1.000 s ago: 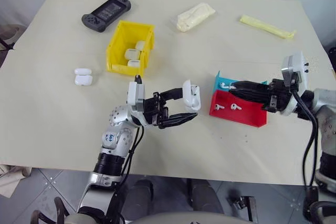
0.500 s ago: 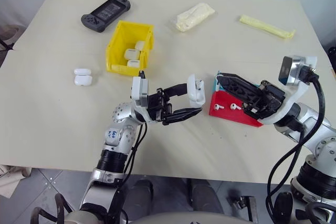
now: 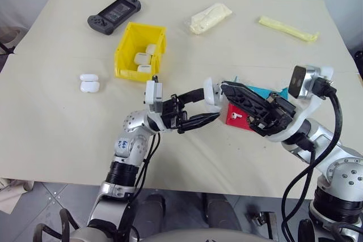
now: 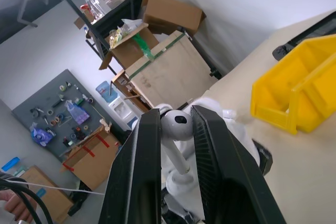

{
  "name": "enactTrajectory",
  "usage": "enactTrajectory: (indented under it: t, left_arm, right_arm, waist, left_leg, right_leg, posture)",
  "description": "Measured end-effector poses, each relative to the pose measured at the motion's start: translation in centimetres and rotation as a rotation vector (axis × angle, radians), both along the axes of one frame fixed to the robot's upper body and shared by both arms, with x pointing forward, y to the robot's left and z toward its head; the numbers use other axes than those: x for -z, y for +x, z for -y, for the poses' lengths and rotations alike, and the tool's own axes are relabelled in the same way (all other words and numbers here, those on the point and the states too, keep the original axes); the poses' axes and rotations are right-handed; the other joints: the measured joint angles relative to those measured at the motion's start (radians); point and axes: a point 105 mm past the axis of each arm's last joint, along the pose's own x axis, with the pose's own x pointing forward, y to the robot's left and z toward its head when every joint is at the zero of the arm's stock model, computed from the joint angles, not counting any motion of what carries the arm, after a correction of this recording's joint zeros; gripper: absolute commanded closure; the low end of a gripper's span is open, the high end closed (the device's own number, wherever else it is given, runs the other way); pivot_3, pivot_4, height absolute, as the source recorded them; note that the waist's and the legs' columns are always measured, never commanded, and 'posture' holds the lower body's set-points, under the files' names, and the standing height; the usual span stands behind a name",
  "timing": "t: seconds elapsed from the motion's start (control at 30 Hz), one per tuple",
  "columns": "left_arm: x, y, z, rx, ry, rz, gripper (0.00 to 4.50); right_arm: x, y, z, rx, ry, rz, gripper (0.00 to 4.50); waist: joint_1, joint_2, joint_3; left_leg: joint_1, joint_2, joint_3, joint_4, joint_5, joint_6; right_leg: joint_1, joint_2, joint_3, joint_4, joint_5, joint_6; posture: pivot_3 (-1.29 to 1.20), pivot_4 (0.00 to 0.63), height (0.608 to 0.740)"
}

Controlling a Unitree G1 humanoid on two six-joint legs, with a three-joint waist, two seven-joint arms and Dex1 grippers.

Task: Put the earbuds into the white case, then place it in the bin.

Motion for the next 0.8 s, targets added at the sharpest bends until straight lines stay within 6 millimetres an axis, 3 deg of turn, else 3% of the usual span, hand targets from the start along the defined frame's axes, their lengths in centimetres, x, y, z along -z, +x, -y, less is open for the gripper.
enactTrajectory:
  t: [0.67,0.8]
  left_arm:
    - [0.0,0.3,0.2,-0.012,-0.007,-0.033,1.79]
    - [-0.1,0.5,0.0,-0.023,-0.017,-0.036,1.79]
  right_arm:
    - [1.0,-0.1,-0.5,0.038,0.007,0.022,4.02]
    - [1.2,0.0,-0.4,0.051,-0.034,0.034,2.77]
  waist:
    - [0.000,0.000,0.000]
    - [0.000,0.000,0.000]
  left_leg:
    - [0.000,0.000,0.000,-0.001,0.000,0.000]
    - [0.000,0.000,0.000,-0.001,0.000,0.000]
  right_leg:
    - [0.000,0.001,0.000,-0.002,0.000,0.000]
    - [0.000,0.001,0.000,-0.002,0.000,0.000]
  posture:
    - [0.00,0.150,0.740]
    - [0.00,0.150,0.740]
